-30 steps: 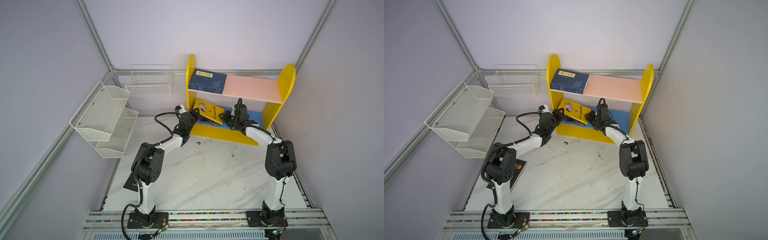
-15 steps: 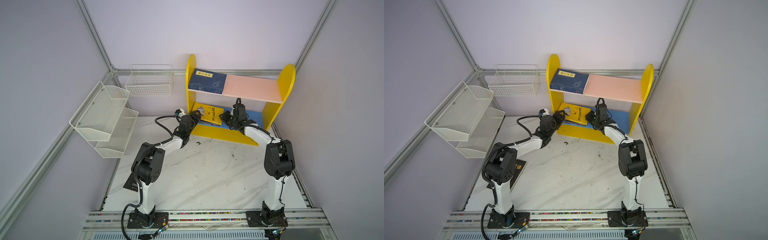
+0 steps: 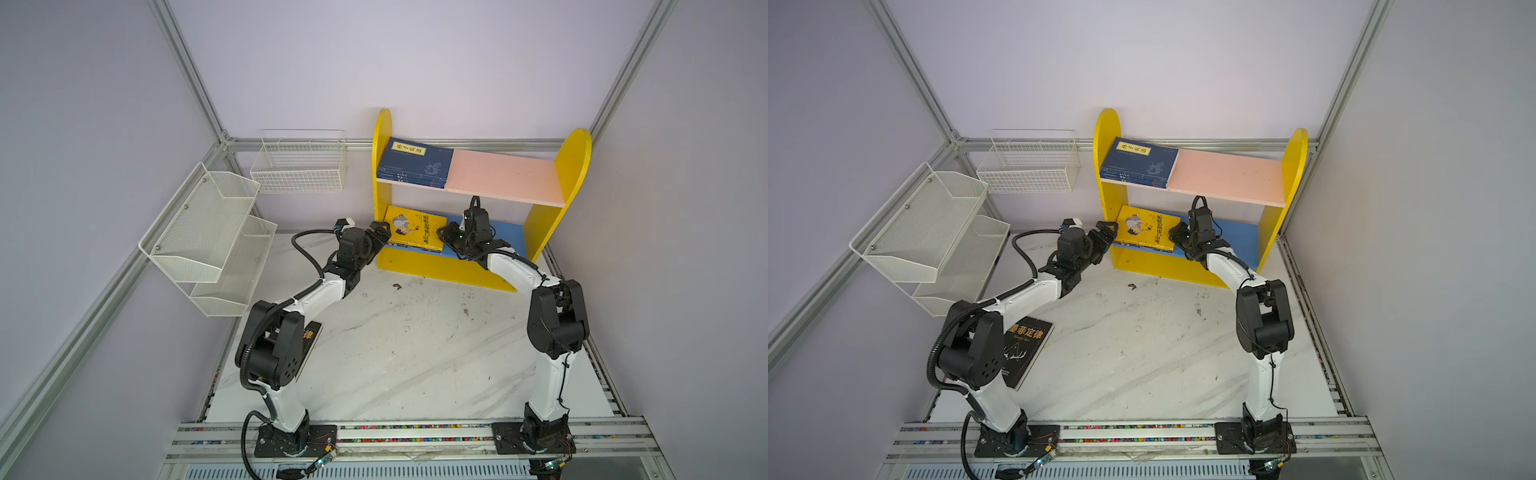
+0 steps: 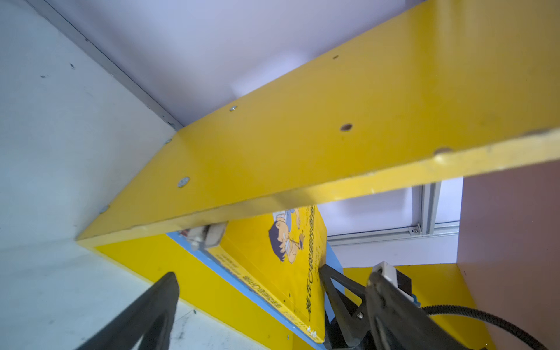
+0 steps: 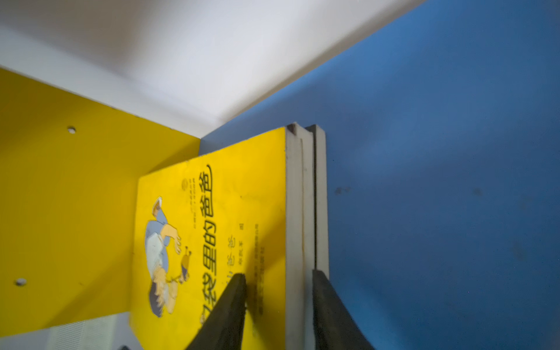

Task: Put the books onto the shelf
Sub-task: 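Open both grippers and draw them back from the shelf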

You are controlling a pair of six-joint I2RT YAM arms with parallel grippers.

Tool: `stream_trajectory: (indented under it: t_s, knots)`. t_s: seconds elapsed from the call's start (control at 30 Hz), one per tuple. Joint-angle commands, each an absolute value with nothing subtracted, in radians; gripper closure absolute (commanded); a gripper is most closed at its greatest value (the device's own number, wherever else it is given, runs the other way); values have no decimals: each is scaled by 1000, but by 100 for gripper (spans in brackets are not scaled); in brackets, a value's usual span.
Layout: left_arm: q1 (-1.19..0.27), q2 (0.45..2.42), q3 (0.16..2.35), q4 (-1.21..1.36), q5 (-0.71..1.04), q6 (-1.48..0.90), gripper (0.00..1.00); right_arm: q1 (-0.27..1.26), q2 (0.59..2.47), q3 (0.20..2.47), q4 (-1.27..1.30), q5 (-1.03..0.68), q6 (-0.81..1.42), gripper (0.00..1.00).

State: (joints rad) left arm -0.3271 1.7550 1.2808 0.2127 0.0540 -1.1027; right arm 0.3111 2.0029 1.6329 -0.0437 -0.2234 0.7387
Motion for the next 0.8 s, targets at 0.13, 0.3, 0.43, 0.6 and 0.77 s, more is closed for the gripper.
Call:
stream_trajectory:
  t_s: [0.13, 0.3, 0.43, 0.6, 0.77]
  knots:
    - [-244, 1700, 1299, -26, 373, -604, 7, 322, 1970, 1696, -42, -260, 606, 37]
    - [-244, 1780, 1414, -119, 428, -422, 15, 323, 1905, 1615, 13, -292, 488, 30]
    - [-244, 1842, 1503, -138, 424, -377, 16, 325, 1860, 1545, -21, -267, 379, 21]
    - [-247, 1890, 1573, -154, 394, -346, 18, 335, 1790, 1440, -25, -238, 314, 20]
    - [-250, 1918, 1601, -148, 346, -351, 25, 336, 1765, 1384, 5, -230, 302, 21]
